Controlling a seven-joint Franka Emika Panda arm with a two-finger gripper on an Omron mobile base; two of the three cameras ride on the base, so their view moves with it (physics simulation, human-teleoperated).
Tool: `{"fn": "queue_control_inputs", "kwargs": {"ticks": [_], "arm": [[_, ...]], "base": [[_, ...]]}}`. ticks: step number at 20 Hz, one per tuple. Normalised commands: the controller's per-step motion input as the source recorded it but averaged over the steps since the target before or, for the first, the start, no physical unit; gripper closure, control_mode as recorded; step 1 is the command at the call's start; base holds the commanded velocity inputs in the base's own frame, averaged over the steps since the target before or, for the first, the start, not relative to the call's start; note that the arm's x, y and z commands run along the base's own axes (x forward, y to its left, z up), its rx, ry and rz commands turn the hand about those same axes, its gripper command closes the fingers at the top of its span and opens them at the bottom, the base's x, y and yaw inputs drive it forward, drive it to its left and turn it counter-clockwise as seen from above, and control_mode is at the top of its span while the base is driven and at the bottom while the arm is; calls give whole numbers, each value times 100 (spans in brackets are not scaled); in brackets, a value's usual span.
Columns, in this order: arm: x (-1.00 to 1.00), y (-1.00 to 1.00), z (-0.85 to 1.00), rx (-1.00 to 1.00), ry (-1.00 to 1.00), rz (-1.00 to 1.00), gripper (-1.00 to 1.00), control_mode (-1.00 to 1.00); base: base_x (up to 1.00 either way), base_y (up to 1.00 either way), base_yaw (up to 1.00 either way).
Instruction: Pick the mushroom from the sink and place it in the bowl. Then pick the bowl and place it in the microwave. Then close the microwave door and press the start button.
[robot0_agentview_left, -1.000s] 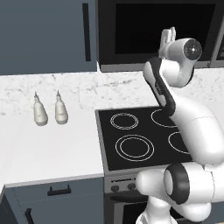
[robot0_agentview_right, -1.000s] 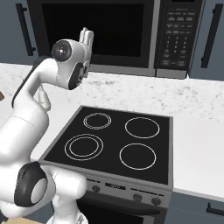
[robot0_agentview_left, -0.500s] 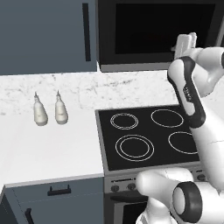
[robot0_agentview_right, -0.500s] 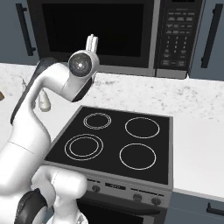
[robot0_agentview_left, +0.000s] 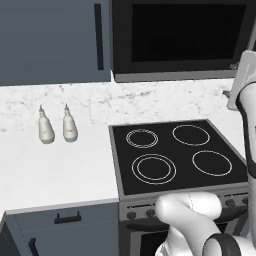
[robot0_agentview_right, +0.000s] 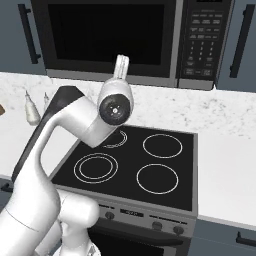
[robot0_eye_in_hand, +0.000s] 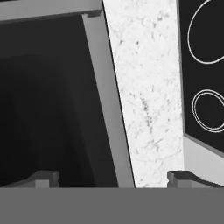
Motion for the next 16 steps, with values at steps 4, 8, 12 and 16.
{"fn": "queue_control_inputs", "kwargs": {"ticks": [4, 8, 12, 16], "arm": [[-46, -86, 0, 0, 0, 1, -100, -100], [-34, -87, 0, 0, 0, 2, -100, -100], [-15, -77, 0, 0, 0, 3, -100, -100], [0, -44, -5, 0, 0, 1, -100, -100]], "base": [[0, 0, 0], [0, 0, 0], [0, 0, 0], [0, 0, 0]]}}
